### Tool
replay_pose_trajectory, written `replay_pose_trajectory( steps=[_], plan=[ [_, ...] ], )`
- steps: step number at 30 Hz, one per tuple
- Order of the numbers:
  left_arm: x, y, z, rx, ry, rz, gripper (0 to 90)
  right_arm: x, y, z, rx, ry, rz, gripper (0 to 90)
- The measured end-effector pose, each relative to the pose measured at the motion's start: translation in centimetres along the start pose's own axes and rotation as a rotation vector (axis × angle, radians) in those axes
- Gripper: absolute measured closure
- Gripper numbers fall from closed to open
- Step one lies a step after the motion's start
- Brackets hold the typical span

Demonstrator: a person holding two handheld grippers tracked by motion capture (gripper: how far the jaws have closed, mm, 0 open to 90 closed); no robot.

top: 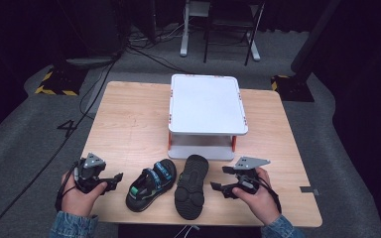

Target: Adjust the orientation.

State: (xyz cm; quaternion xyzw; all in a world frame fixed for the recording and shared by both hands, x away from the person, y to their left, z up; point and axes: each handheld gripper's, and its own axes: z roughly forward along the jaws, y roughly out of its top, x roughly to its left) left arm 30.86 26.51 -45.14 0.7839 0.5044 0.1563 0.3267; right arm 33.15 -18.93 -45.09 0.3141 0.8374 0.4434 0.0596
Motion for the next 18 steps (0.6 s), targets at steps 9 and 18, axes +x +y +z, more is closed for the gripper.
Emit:
replay_pose_trajectory(
  steps=[9,18],
  plan=[
    [-0.1,0.0,0.3,0.0,-0.003,0.016,26.6,2.8,0.0,1.4,0.008,0.076,-0.029,16.9],
    [-0.1,0.0,0.1,-0.037,0.015,0.042,27.3,4.4,-0.7,3.6,0.023,0.057,-0.005,13.6]
  ],
)
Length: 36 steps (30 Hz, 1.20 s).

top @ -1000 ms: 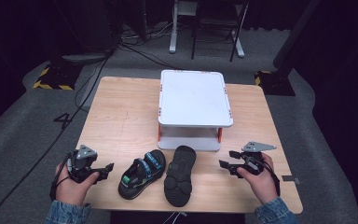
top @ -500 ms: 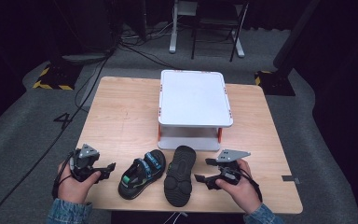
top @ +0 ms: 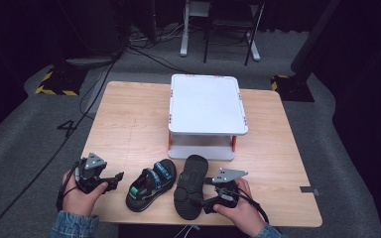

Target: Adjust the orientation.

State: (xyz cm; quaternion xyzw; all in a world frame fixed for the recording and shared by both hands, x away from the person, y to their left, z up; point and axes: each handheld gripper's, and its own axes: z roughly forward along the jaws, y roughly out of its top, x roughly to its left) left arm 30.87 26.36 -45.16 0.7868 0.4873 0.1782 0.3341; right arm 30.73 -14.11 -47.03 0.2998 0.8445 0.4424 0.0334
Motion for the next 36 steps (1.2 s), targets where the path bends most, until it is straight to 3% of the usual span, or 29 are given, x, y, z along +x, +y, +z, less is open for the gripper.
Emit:
replay_pose_trajectory(
  steps=[10,23,25,26,28,29,33,36],
  plan=[
    [0.0,-0.1,0.3,0.005,-0.003,0.01,27.0,0.5,-0.7,1.3,-0.075,0.046,0.019,12.7],
    [-0.1,-0.1,0.3,0.006,-0.007,0.014,26.7,1.6,-1.3,1.3,-0.098,0.003,0.06,18.4],
    [-0.1,-0.1,0.3,0.006,-0.008,0.016,26.7,1.7,-1.2,1.0,-0.09,0.012,0.071,27.1],
    [-0.1,-0.1,0.3,0.006,-0.007,0.014,26.7,1.8,-1.2,0.9,-0.086,0.031,0.074,35.9],
    [-0.1,-0.1,0.3,0.007,-0.008,0.015,26.7,1.9,-1.2,0.9,-0.084,0.051,0.078,37.4],
    [-0.1,-0.1,0.4,0.007,-0.008,0.015,26.6,2.0,-1.1,0.9,-0.035,0.07,0.037,41.6],
    [-0.1,-0.1,0.4,0.012,-0.011,0.018,26.6,2.0,-1.2,1.5,-0.057,0.087,0.039,40.8],
    [-0.2,-0.1,0.5,0.012,-0.012,0.017,26.6,1.7,-1.2,1.6,-0.061,0.122,0.042,45.3]
  ],
)
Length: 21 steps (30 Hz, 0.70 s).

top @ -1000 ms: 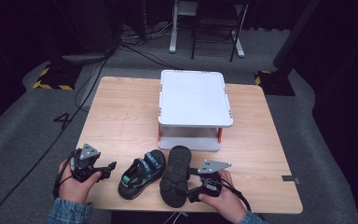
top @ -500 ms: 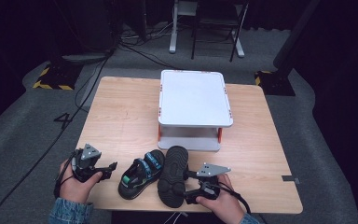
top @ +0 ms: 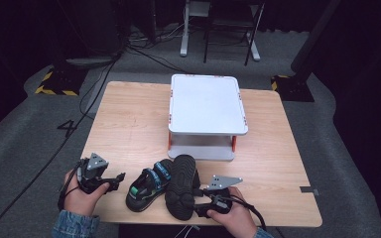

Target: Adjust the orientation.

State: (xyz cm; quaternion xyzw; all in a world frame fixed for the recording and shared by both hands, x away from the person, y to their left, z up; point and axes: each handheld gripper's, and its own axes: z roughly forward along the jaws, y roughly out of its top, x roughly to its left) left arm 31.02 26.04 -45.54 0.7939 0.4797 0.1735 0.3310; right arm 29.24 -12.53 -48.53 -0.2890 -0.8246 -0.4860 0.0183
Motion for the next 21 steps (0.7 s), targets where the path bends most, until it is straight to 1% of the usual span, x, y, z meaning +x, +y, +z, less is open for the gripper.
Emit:
replay_pose_trajectory(
  steps=[5,6,7,9,11,12,13,14,17,18,20,21],
  plan=[
    [-0.1,0.0,0.1,0.003,0.001,0.002,26.5,0.3,0.1,0.2,-0.012,0.01,-0.02,48.4],
    [-0.1,0.0,0.1,0.003,0.001,0.004,26.4,0.4,0.2,0.3,-0.018,0.018,-0.033,50.0],
    [0.0,0.0,0.1,0.003,0.001,0.008,26.4,0.4,0.2,0.3,-0.019,0.022,-0.033,50.9],
    [0.0,0.0,0.1,0.001,0.001,0.002,26.4,0.4,0.3,0.4,-0.019,0.025,-0.035,51.5],
    [0.0,0.0,0.1,-0.001,-0.002,0.004,26.4,0.4,0.5,0.3,-0.018,0.028,-0.041,53.0],
    [0.0,-0.1,0.1,-0.001,-0.002,0.004,26.4,0.4,0.7,0.1,-0.031,0.03,-0.051,54.9],
    [0.0,-0.1,0.1,-0.001,-0.002,0.004,26.4,0.4,0.7,0.1,-0.031,0.03,-0.051,54.9],
    [0.0,-0.1,0.1,0.001,-0.003,0.007,26.4,0.3,0.9,-0.3,-0.05,0.025,-0.055,56.0],
    [0.0,-0.1,0.1,0.001,-0.004,0.009,26.4,0.1,1.2,-0.8,-0.062,0.015,-0.066,56.6],
    [0.0,0.0,0.1,0.001,-0.005,0.01,26.3,-0.2,1.5,-1.5,-0.072,0.004,-0.072,56.9],
    [0.0,0.0,0.1,-0.001,-0.004,0.009,26.3,-0.3,1.7,-1.8,-0.07,0.002,-0.072,56.9],
    [0.0,0.0,0.1,0.0,-0.002,0.006,26.4,-0.9,2.0,-3.0,-0.085,-0.016,-0.065,57.3]
  ],
)
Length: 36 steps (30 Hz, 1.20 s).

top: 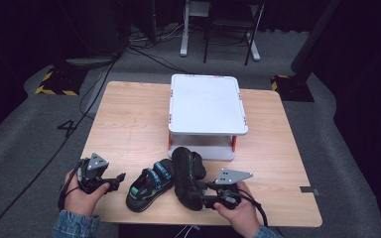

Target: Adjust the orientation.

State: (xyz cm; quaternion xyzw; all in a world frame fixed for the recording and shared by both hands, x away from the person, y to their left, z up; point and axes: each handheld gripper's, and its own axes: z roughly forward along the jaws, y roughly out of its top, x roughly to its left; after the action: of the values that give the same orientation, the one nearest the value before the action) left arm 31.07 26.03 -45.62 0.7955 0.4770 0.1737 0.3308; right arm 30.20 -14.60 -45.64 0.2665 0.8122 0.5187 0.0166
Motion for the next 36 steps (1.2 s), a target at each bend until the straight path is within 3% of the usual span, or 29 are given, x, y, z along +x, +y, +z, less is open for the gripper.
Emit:
replay_pose_trajectory(
  steps=[4,5,9,12,15,18,19,21,22,23,24,27,29,30,31,32,33,36],
  plan=[
    [0.0,0.0,0.0,0.001,-0.001,0.0,26.3,-1.1,0.3,-1.9,0.0,-0.052,0.004,58.9],
    [0.0,0.0,0.0,0.002,-0.001,0.007,26.3,-1.8,0.2,-3.5,-0.026,-0.109,-0.014,65.1],
    [0.0,0.0,0.1,0.01,-0.004,0.009,26.2,-3.3,-0.4,-5.7,-0.016,-0.126,0.034,69.1],
    [-0.1,0.1,0.3,0.008,-0.005,0.008,26.0,-3.4,-0.6,-5.8,-0.005,-0.127,0.027,69.4],
    [-0.2,0.2,0.3,0.007,-0.01,0.014,25.8,-2.7,-0.7,-5.2,0.038,-0.142,-0.031,69.7],
    [-0.1,0.1,0.4,0.003,-0.011,0.008,25.8,-2.0,-0.6,-4.9,0.036,-0.149,-0.064,69.6],
    [-0.1,0.1,0.4,0.005,-0.009,0.004,25.8,-1.3,-0.5,-4.7,0.045,-0.152,-0.11,69.2],
    [-0.1,0.2,0.4,0.007,-0.011,0.01,25.8,-1.0,-0.5,-4.6,0.046,-0.148,-0.125,68.9],
    [-0.1,0.2,0.4,0.011,-0.012,0.011,25.8,-0.7,-0.4,-4.5,0.052,-0.143,-0.146,68.2],
    [-0.1,0.2,0.5,0.012,-0.015,0.009,25.8,-0.1,-0.4,-4.2,0.054,-0.093,-0.162,66.4],
    [-0.1,0.2,0.5,0.012,-0.015,0.009,25.8,-0.1,-0.4,-4.2,0.054,-0.093,-0.162,66.4],
    [-0.2,0.2,0.5,0.012,-0.015,0.01,25.8,1.2,-0.6,-3.1,0.064,0.021,-0.161,63.2],
    [-0.2,0.2,0.5,0.011,-0.017,0.01,25.8,2.4,-1.0,-1.8,0.106,0.065,-0.201,63.0],
    [-0.2,0.2,0.5,0.011,-0.017,0.01,25.8,2.4,-1.0,-1.8,0.106,0.065,-0.201,63.0],
    [-0.2,0.2,0.5,0.013,-0.016,0.01,25.7,2.9,-1.3,-1.1,0.129,0.108,-0.198,63.7],
    [-0.2,0.2,0.5,0.013,-0.016,0.01,25.7,2.9,-1.3,-1.1,0.129,0.108,-0.198,63.7],
    [-0.1,0.2,0.5,0.014,-0.016,0.015,25.7,3.2,-1.6,-0.6,0.151,0.16,-0.173,61.9],
    [-0.1,0.1,0.5,0.016,-0.016,0.014,25.7,3.7,-1.7,-0.1,0.15,0.187,-0.18,55.1]
  ],
)
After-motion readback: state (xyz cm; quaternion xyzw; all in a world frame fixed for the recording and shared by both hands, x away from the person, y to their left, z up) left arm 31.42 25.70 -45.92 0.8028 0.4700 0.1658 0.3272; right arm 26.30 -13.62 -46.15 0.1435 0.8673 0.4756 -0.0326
